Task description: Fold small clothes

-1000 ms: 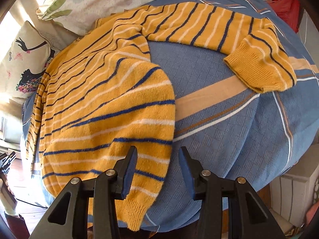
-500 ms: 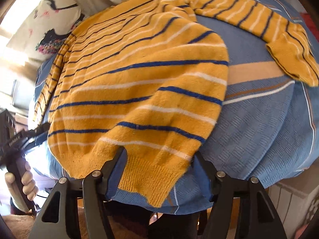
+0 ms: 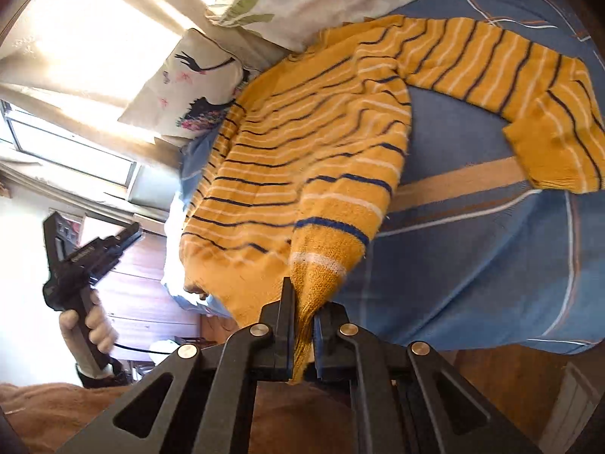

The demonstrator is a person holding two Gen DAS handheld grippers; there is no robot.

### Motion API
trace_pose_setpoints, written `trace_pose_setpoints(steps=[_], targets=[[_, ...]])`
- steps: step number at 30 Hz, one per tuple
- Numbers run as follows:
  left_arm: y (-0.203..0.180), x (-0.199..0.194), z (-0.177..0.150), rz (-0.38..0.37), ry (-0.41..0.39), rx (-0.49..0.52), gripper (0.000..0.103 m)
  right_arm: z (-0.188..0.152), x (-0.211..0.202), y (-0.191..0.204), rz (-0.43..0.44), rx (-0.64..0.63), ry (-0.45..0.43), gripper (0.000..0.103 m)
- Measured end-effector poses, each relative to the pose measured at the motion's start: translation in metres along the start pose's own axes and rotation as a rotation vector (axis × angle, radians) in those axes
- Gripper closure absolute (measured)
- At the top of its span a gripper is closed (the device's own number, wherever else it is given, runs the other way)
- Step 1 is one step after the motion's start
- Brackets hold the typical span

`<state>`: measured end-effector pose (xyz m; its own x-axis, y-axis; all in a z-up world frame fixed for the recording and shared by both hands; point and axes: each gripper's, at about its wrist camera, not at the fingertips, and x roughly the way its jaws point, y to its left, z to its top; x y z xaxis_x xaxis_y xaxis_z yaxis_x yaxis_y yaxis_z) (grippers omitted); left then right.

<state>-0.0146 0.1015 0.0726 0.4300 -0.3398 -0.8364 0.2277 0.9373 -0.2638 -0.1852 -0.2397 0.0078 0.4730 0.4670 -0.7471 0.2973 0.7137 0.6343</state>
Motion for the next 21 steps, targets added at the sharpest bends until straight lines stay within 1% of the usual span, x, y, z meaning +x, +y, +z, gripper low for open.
trace_pose_setpoints(steps=[1, 2, 3, 4, 6, 7, 8, 9, 11, 13, 15, 16, 17, 18, 19, 21], targets=[[0.000, 0.003, -0.004, 0.028, -0.015, 0.003, 0.051, -0.002, 0.003, -0.011, -0.048, -0.002, 0.032, 0.091], [0.005, 0.009, -0.009, 0.040, -0.004, -0.008, 0.050, -0.007, 0.011, -0.025, -0.110, -0.004, 0.084, 0.091], [0.011, 0.016, -0.016, 0.048, 0.020, -0.026, 0.050, -0.012, 0.018, -0.035, -0.153, -0.006, 0.116, 0.091], [0.012, 0.029, -0.023, 0.058, 0.044, -0.044, 0.050, -0.015, 0.023, -0.045, -0.195, -0.006, 0.130, 0.091], [0.016, 0.053, -0.036, 0.092, 0.089, -0.059, 0.050, -0.017, 0.023, -0.057, -0.220, 0.000, 0.107, 0.090], [0.015, 0.069, -0.043, 0.099, 0.117, -0.063, 0.050, -0.016, 0.022, -0.061, -0.212, 0.005, 0.088, 0.079], [0.019, 0.080, -0.050, 0.086, 0.146, -0.081, 0.050, -0.012, 0.022, -0.061, -0.199, 0.007, 0.068, 0.072], [0.022, 0.092, -0.057, 0.056, 0.174, -0.104, 0.050, -0.008, 0.022, -0.061, -0.195, -0.001, 0.051, 0.062], [0.023, 0.116, -0.068, -0.013, 0.238, -0.146, 0.050, -0.001, 0.024, -0.054, -0.202, -0.038, 0.034, 0.062], [0.018, 0.131, -0.077, -0.094, 0.269, -0.177, 0.050, 0.002, 0.025, -0.049, -0.204, -0.066, 0.032, 0.062], [0.010, 0.142, -0.083, -0.115, 0.277, -0.182, 0.050, 0.005, 0.029, -0.045, -0.199, -0.089, 0.036, 0.062], [0.004, 0.146, -0.083, -0.120, 0.269, -0.177, 0.050, 0.003, 0.033, -0.037, -0.200, -0.100, 0.039, 0.062], [0.000, 0.148, -0.084, -0.116, 0.258, -0.169, 0.052, 0.005, 0.036, -0.035, -0.205, -0.112, 0.044, 0.062], [-0.004, 0.149, -0.084, -0.101, 0.256, -0.156, 0.080, 0.005, 0.037, -0.036, -0.211, -0.118, 0.047, 0.062], [-0.007, 0.149, -0.083, -0.076, 0.269, -0.140, 0.094, 0.007, 0.039, -0.037, -0.217, -0.120, 0.048, 0.062], [-0.005, 0.137, -0.080, -0.024, 0.251, -0.150, 0.094, 0.010, 0.039, -0.039, -0.228, -0.116, 0.038, 0.062]])
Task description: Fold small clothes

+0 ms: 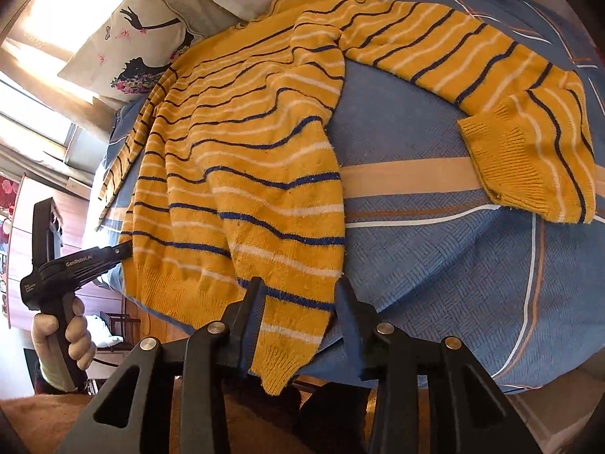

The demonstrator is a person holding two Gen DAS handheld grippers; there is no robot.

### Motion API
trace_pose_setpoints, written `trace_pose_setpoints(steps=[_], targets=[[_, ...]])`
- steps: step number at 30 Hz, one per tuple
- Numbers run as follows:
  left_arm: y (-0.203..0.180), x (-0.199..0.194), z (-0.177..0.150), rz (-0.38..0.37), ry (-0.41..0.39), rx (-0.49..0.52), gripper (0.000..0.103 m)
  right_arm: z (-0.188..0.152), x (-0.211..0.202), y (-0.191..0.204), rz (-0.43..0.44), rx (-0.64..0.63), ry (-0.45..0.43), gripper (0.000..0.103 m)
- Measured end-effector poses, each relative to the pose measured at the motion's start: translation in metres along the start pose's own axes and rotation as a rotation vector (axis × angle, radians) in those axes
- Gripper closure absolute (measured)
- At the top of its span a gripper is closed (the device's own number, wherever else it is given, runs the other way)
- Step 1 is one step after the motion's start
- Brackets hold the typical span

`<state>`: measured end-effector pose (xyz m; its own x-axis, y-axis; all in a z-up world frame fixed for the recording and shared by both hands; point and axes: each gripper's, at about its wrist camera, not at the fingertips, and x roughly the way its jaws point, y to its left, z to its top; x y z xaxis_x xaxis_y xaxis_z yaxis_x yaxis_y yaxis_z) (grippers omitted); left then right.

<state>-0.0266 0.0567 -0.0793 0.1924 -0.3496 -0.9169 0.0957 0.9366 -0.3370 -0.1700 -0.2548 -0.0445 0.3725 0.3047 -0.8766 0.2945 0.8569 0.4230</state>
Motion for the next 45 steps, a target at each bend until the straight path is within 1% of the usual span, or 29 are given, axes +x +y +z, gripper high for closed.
trace_pose_setpoints(steps=[2, 3, 5, 6, 8, 10, 12, 14, 16, 18, 20, 21, 23, 25, 28, 30, 32, 33, 34, 35, 36, 37, 39, 41, 43, 45], targets=[[0.008, -0.019, -0.002, 0.076, -0.038, -0.004, 0.094, 0.002, -0.002, -0.006, -0.009, 0.005, -0.018, 0.060], [0.013, -0.026, -0.003, 0.117, -0.050, -0.004, 0.094, 0.005, -0.001, -0.007, -0.012, 0.012, -0.025, 0.058], [0.021, -0.033, -0.005, 0.184, -0.051, 0.010, 0.094, 0.008, 0.004, -0.013, -0.013, 0.027, -0.026, 0.057], [0.023, -0.033, -0.007, 0.201, -0.042, 0.015, 0.094, 0.010, 0.008, -0.014, -0.013, 0.031, -0.024, 0.057], [0.025, -0.030, -0.012, 0.188, -0.015, 0.019, 0.094, 0.015, 0.015, -0.014, -0.019, 0.030, -0.026, 0.057], [0.023, -0.029, -0.016, 0.208, 0.000, 0.025, 0.093, 0.021, 0.019, -0.013, -0.026, 0.035, -0.038, 0.057], [0.026, -0.031, -0.019, 0.194, 0.002, 0.011, 0.092, 0.026, 0.015, -0.018, -0.026, 0.071, -0.065, 0.057], [0.035, -0.039, -0.023, 0.167, -0.015, -0.024, 0.090, 0.028, 0.002, -0.036, -0.020, 0.138, -0.108, 0.057], [0.044, -0.053, -0.025, 0.162, -0.048, -0.054, 0.087, 0.028, -0.014, -0.060, -0.044, 0.221, -0.142, 0.057], [0.050, -0.069, -0.028, 0.188, -0.087, -0.062, 0.086, 0.024, -0.039, -0.087, -0.088, 0.296, -0.205, 0.057], [0.052, -0.081, -0.027, 0.192, -0.123, -0.071, 0.079, 0.021, -0.059, -0.099, -0.157, 0.297, -0.250, 0.056], [0.051, -0.085, -0.025, 0.188, -0.136, -0.072, 0.074, 0.021, -0.067, -0.103, -0.207, 0.277, -0.269, 0.057], [0.043, -0.087, -0.016, 0.180, -0.149, -0.059, 0.072, 0.020, -0.073, -0.103, -0.289, 0.231, -0.290, 0.056], [0.033, -0.081, -0.008, 0.171, -0.139, -0.037, 0.071, 0.023, -0.069, -0.100, -0.319, 0.178, -0.289, 0.056], [0.015, -0.068, 0.002, 0.144, -0.113, -0.004, 0.071, 0.030, -0.053, -0.075, -0.346, 0.029, -0.280, 0.056], [0.003, -0.062, 0.005, 0.123, -0.102, 0.019, 0.070, 0.036, -0.036, -0.062, -0.371, -0.073, -0.253, 0.056], [-0.007, -0.058, 0.006, 0.114, -0.098, 0.050, 0.069, 0.040, -0.016, -0.062, -0.408, -0.121, -0.212, 0.056], [-0.012, -0.058, 0.005, 0.116, -0.100, 0.068, 0.069, 0.041, -0.004, -0.064, -0.469, -0.149, -0.188, 0.056], [-0.016, -0.059, 0.004, 0.122, -0.105, 0.084, 0.069, 0.041, 0.002, -0.065, -0.539, -0.184, -0.185, 0.058], [-0.018, -0.060, 0.004, 0.128, -0.112, 0.095, 0.069, 0.041, -0.001, -0.064, -0.570, -0.209, -0.209, 0.068], [-0.019, -0.062, 0.004, 0.132, -0.121, 0.100, 0.068, 0.044, -0.005, -0.067, -0.571, -0.195, -0.190, 0.095], [-0.018, -0.064, 0.004, 0.134, -0.129, 0.098, 0.066, 0.047, -0.013, -0.071, -0.560, -0.168, -0.191, 0.097], [-0.013, -0.067, 0.005, 0.124, -0.140, 0.075, 0.065, 0.054, -0.044, -0.088, -0.497, -0.070, -0.254, 0.097], [-0.007, -0.068, 0.007, 0.107, -0.140, 0.048, 0.065, 0.060, -0.081, -0.115, -0.470, 0.056, -0.329, 0.097], [-0.004, -0.070, 0.008, 0.087, -0.143, 0.035, 0.064, 0.065, -0.115, -0.145, -0.474, 0.182, -0.399, 0.097], [-0.005, -0.072, 0.009, 0.067, -0.151, 0.041, 0.064, 0.069, -0.154, -0.186, -0.497, 0.329, -0.472, 0.097]])
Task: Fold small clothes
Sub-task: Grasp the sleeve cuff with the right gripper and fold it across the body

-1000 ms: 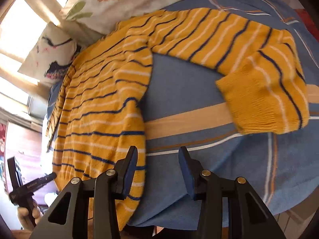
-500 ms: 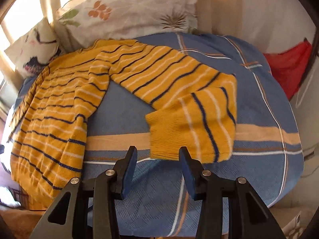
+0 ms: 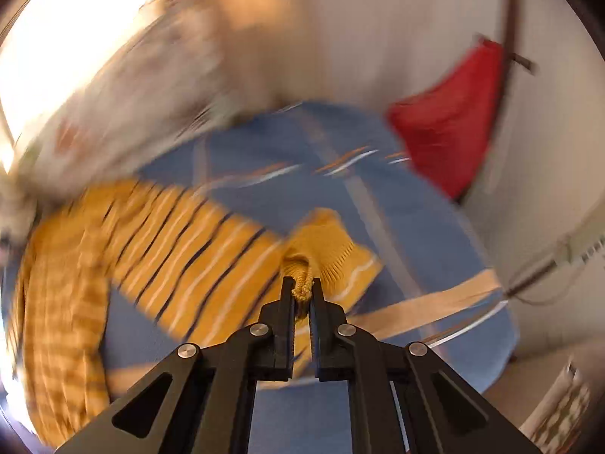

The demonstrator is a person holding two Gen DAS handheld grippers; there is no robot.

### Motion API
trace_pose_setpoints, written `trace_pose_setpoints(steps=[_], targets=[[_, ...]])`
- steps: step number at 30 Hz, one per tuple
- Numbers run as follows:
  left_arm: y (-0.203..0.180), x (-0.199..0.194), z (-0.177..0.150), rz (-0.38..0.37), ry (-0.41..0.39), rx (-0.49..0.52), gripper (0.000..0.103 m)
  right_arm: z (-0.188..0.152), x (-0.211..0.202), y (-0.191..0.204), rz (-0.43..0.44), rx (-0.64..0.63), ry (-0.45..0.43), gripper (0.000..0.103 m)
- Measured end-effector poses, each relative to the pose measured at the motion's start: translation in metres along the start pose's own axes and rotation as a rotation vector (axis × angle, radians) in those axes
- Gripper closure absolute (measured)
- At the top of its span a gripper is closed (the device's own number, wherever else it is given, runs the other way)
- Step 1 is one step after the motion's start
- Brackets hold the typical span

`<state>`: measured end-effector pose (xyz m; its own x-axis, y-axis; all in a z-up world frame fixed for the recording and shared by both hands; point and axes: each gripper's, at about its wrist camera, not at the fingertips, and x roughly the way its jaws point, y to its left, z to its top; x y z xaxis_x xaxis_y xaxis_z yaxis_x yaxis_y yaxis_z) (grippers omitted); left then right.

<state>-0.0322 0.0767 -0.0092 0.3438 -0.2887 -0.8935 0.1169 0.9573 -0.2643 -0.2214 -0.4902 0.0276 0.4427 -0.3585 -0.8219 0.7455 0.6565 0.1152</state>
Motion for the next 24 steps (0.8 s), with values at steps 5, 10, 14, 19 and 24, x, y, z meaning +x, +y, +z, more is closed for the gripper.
trace_pose_setpoints(steps=[5, 10, 14, 19, 24], targets=[[-0.005, -0.003, 0.002, -0.019, -0.020, 0.018, 0.063, 0.044, -0.001, -0.063, -0.090, 0.188, -0.039, 0.097], [0.004, -0.002, 0.000, -0.026, -0.009, -0.001, 0.063, 0.050, -0.004, -0.043, -0.099, 0.167, -0.048, 0.097], [0.019, 0.000, 0.002, -0.042, 0.001, -0.035, 0.062, 0.049, -0.014, 0.028, 0.024, 0.038, -0.053, 0.097], [0.034, 0.000, 0.008, -0.063, -0.008, -0.036, 0.062, 0.048, -0.013, 0.140, 0.234, -0.089, -0.016, 0.097], [0.058, -0.002, 0.018, -0.072, -0.021, -0.040, 0.057, 0.034, 0.005, 0.270, 0.433, -0.185, 0.075, 0.097]])
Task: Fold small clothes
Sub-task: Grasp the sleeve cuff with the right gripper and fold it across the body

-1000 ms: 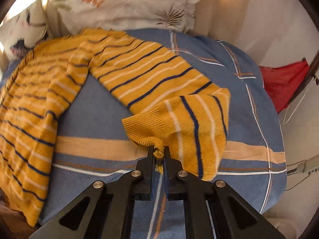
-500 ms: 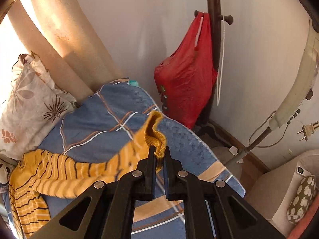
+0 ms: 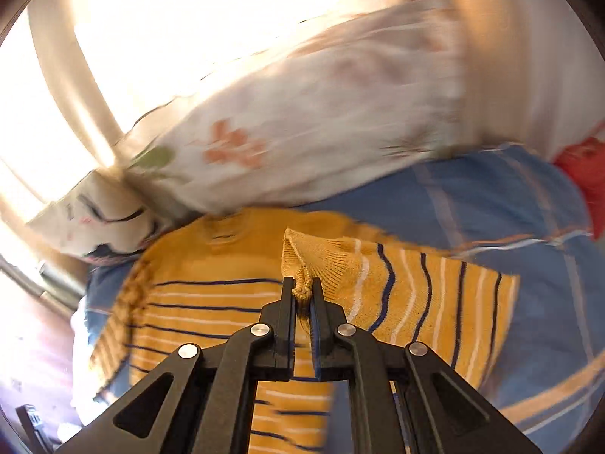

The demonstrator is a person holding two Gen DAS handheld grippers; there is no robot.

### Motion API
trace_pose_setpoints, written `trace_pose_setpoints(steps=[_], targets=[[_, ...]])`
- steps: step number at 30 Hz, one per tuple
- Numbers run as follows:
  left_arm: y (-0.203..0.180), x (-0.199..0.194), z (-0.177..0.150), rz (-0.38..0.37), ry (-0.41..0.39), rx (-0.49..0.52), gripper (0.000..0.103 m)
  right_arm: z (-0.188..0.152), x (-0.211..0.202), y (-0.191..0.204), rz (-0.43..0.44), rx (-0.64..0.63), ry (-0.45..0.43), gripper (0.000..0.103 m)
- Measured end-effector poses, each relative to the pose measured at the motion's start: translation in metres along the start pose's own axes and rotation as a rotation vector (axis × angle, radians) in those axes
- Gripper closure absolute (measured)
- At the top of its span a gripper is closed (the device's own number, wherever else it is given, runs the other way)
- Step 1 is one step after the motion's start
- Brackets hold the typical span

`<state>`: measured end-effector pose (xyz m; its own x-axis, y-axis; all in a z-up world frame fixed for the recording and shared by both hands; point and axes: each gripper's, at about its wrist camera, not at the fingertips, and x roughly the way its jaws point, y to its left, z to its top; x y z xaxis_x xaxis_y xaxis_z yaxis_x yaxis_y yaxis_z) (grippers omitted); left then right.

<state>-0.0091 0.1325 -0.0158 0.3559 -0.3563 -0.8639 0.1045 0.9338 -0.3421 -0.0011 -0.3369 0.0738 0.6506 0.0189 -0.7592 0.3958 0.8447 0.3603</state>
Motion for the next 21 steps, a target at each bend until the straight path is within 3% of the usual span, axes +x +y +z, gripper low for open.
trace_pose_setpoints(steps=[4, 8, 15, 21], targets=[[0.031, -0.005, 0.009, 0.020, -0.008, -0.027, 0.055, -0.004, 0.057, 0.082, 0.080, -0.073, 0.091, 0.097], [0.066, -0.007, 0.017, 0.065, -0.014, -0.046, 0.054, -0.017, 0.116, 0.151, 0.099, -0.137, 0.176, 0.097], [0.120, -0.003, 0.030, 0.082, 0.011, -0.120, 0.054, -0.031, 0.195, 0.214, 0.130, -0.145, 0.284, 0.097], [0.145, 0.003, 0.040, 0.070, 0.025, -0.158, 0.054, -0.051, 0.228, 0.248, 0.160, -0.186, 0.352, 0.096]])
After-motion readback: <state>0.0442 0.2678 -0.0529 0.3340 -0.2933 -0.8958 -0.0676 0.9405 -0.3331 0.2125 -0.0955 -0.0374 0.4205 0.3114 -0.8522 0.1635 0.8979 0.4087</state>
